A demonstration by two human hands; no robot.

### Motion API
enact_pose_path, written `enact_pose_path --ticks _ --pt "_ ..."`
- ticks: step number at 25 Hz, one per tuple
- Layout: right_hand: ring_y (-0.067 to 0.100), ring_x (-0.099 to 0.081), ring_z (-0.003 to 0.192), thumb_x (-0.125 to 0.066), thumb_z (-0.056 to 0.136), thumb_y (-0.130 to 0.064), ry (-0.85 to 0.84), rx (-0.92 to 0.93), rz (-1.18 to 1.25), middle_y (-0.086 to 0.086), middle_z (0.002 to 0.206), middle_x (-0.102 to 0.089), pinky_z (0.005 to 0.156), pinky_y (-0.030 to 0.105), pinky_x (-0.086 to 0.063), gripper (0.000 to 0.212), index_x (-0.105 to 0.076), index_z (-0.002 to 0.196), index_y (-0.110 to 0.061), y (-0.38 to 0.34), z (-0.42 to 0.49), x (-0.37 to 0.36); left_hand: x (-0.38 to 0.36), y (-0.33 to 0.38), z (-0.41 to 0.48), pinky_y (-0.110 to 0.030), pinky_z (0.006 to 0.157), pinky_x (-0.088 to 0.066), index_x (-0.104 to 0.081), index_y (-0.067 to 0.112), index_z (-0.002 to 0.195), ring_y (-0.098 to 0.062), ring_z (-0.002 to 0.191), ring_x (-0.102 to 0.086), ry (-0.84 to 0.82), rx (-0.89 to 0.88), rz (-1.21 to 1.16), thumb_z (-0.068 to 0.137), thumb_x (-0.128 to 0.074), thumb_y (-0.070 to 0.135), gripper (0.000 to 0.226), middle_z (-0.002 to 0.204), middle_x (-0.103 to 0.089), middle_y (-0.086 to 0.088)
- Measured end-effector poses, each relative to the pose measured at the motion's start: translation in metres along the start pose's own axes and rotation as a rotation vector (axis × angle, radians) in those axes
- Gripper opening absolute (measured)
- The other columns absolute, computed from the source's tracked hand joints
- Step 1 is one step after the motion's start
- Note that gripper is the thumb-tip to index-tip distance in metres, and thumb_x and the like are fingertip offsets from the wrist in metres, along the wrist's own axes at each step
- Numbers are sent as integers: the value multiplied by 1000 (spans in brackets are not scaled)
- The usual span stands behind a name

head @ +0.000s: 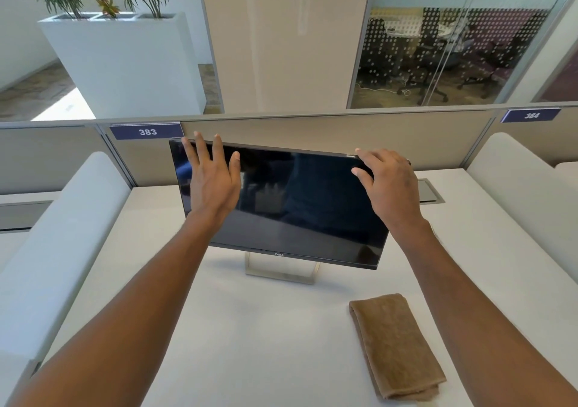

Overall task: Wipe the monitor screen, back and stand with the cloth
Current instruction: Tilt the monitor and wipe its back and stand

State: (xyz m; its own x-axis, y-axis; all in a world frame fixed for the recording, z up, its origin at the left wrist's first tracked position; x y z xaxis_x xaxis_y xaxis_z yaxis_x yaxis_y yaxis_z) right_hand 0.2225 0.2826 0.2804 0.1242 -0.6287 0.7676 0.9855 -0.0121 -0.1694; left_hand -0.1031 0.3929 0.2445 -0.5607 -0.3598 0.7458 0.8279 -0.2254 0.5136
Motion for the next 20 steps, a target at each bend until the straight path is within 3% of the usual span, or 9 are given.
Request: enact_pose_path --ticks 5,20 --pt "30 -64 105 -68 100 -27 -2 -14 -24 10 113 -72 93 45 -53 37 -68 134 -12 -3 1 3 -2 -4 13 -55 127 -12 -33 6 160 -44 159 9 -53 -34 2 111 -32 47 63 171 -10 -25" --pt "34 -64 100 -72 98 -26 -9 -81 -35 14 107 -73 90 47 -52 35 -71 129 -9 -18 -18 19 -6 -10 30 -57 129 -11 -36 8 158 -45 159 5 -120 -139 -22 110 -38 46 61 170 -15 -26"
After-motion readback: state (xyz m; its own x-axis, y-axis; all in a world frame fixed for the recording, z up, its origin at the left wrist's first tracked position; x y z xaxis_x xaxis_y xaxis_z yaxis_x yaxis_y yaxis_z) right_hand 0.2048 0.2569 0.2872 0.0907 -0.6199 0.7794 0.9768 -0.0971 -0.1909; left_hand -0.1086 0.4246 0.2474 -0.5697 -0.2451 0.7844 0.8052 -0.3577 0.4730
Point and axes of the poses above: each hand's wrist, its own z-axis towards the middle knuckle, its own x-axis out of the back of the hand, y = z × x, the point moved 9 cm from there along z, towards the middle knuckle
